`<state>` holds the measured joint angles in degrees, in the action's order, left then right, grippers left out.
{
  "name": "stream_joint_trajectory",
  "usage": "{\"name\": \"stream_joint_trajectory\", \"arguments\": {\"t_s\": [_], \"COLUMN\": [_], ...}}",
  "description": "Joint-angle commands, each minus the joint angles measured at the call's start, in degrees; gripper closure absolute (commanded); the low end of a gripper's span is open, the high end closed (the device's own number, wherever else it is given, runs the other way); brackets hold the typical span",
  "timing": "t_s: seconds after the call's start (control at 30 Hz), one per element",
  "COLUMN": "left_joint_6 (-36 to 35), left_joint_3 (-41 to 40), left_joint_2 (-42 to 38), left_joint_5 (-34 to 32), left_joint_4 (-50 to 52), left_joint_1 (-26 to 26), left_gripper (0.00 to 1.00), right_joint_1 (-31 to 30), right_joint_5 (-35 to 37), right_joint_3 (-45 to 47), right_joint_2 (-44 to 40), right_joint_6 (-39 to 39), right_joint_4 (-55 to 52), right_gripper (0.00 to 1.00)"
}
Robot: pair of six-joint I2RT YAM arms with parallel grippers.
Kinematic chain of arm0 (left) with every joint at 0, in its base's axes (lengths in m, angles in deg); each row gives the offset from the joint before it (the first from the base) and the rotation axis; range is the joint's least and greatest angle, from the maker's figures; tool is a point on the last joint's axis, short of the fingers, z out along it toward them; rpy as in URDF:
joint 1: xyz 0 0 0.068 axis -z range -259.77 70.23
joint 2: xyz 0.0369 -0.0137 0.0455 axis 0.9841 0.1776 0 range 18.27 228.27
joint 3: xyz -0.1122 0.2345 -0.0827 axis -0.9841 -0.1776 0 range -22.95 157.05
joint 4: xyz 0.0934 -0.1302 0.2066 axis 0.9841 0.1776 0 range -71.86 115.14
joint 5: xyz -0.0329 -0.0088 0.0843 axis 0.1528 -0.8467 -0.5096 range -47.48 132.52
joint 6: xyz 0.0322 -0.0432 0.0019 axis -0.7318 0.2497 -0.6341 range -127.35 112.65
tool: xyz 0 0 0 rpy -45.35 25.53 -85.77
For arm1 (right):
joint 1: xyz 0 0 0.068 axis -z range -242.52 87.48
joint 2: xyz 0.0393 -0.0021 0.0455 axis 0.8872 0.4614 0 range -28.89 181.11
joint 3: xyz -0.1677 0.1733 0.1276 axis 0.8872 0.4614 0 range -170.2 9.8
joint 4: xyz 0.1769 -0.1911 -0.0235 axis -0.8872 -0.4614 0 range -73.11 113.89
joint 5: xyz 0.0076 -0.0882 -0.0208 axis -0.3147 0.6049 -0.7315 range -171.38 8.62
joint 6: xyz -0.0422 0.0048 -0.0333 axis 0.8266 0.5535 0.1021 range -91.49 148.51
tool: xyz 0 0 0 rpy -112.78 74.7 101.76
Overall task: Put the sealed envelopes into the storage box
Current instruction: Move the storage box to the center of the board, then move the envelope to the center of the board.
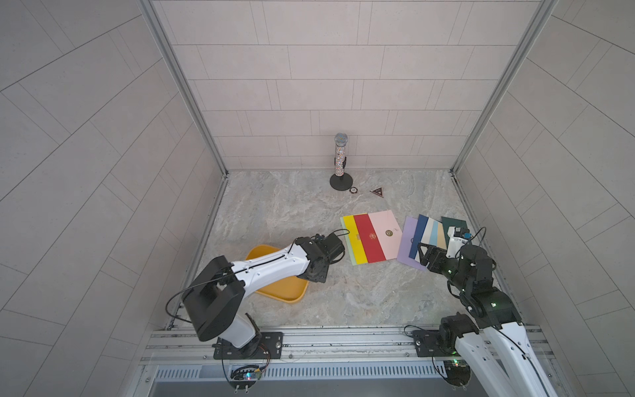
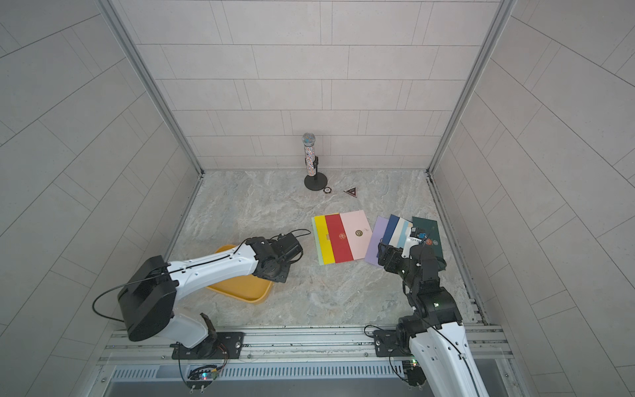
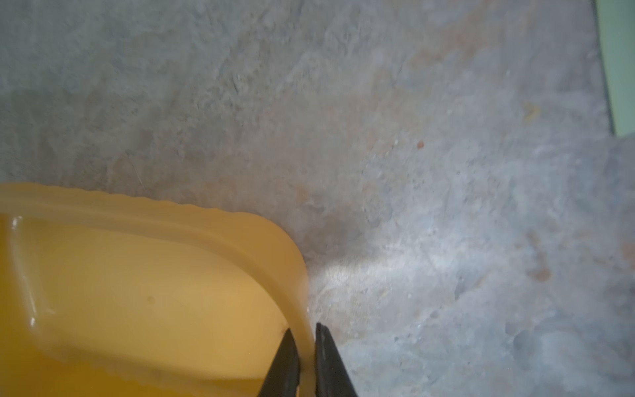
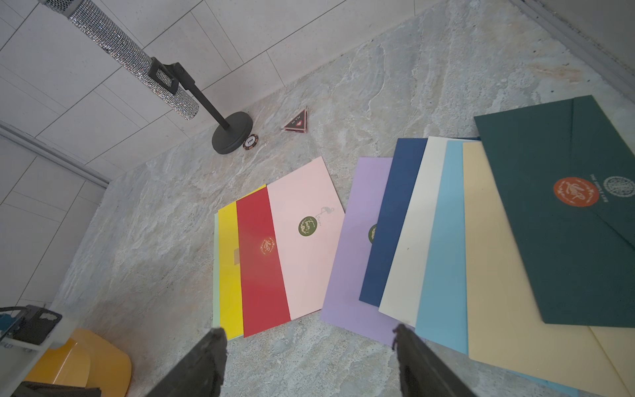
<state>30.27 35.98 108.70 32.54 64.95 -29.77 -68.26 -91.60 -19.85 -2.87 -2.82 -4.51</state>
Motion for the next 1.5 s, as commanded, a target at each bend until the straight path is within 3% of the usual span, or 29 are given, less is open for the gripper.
{"name": "stream_joint_trajectory", "arguments": {"t_s": [0.0, 0.3, 0.47, 0.57, 0.7, 0.83, 0.97, 1.17, 1.27, 1.47], "left_joint_6": [-1.35, -5.33, -5.02, -5.10, -5.35, -5.80, -5.54, -0.83, 2.07, 5.29], "left_joint_3": [7.08, 28.65, 34.21, 34.99, 34.27, 33.21, 27.45, 2.84, -6.36, -16.08], "left_joint_2": [4.82, 19.46, 24.08, 24.98, 22.40, 17.51, 8.01, -12.43, -19.66, -29.43], "left_joint_5": [-5.07, -5.00, -3.42, -2.89, -2.44, -1.18, 5.64, 22.81, 23.69, 23.70], "left_joint_4": [1.33, 7.55, 9.21, 9.23, 8.57, 7.99, 4.04, -13.58, -16.18, -17.22], "left_joint_1": [-0.39, -4.29, -6.07, -6.74, -7.67, -8.05, -8.00, -7.73, -6.82, -5.88], "left_gripper": [0.93, 1.00, 0.98, 0.85, 0.51, 0.38, 0.36, 0.33, 0.30, 0.29], "right_joint_1": [-0.31, -0.28, -0.32, -0.25, -0.29, -0.32, -0.32, -2.60, -5.03, -6.12], "right_joint_5": [0.22, 0.14, -0.05, -0.79, -1.54, -3.06, -6.67, -9.59, -8.14, -7.42], "right_joint_3": [0.39, 0.75, 0.73, 0.40, -0.19, -0.56, -2.16, -12.43, -20.51, -35.32], "right_joint_2": [0.01, 0.49, 1.32, 2.39, 4.13, 7.05, 14.66, 36.39, 48.97, 71.08], "right_joint_6": [0.46, 0.83, 1.01, 1.10, 1.41, 1.46, 0.60, 0.47, 1.59, 0.37], "right_joint_4": [-0.34, 0.27, 0.54, 0.38, 0.29, 0.95, 3.51, 6.93, 6.44, 5.32], "right_gripper": [0.20, 0.19, 0.19, 0.19, 0.19, 0.19, 0.19, 0.22, 0.23, 0.28]}}
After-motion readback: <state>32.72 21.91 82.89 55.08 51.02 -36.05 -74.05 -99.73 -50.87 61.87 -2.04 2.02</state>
